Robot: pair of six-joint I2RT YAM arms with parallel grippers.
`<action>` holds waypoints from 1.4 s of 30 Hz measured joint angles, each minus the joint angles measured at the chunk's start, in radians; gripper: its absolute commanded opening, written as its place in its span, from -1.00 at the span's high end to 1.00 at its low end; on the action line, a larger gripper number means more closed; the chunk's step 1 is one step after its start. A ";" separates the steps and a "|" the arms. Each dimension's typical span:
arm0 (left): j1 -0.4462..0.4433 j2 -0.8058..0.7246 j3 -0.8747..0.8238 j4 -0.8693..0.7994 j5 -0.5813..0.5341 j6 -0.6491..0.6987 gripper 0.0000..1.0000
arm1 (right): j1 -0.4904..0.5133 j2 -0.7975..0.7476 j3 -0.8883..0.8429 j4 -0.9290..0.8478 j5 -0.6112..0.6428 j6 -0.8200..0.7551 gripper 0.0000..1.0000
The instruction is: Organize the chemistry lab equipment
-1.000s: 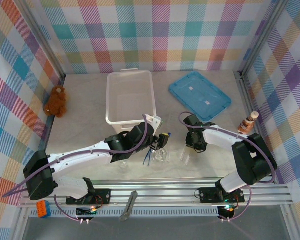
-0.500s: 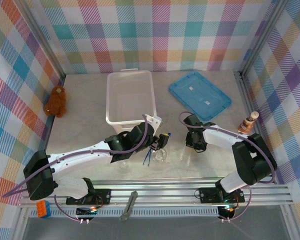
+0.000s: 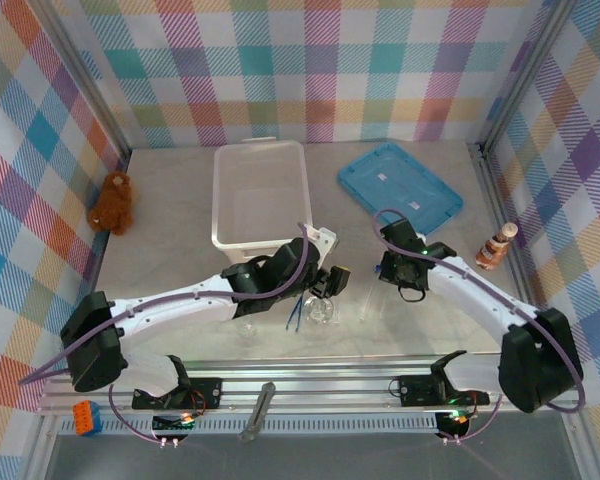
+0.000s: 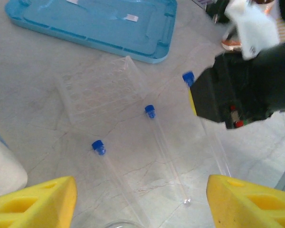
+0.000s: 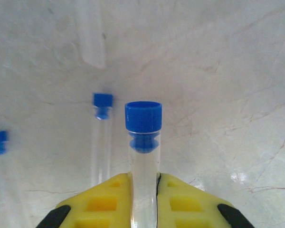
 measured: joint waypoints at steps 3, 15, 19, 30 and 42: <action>0.000 0.024 0.022 0.000 0.034 -0.007 -0.45 | 0.000 -0.051 0.055 -0.021 0.014 -0.014 0.67; 0.002 0.082 0.058 0.039 0.200 -0.082 -0.45 | 0.000 -0.254 0.111 0.010 -0.013 -0.011 0.67; 0.026 0.119 0.059 0.112 0.300 -0.161 -0.42 | 0.003 -0.275 0.111 0.048 -0.048 -0.005 0.67; 0.133 0.179 0.022 0.348 0.507 -0.378 -0.39 | 0.041 -0.310 0.102 0.137 -0.104 0.019 0.66; 0.132 0.205 0.022 0.423 0.597 -0.459 -0.19 | 0.063 -0.250 0.102 0.197 -0.123 0.038 0.67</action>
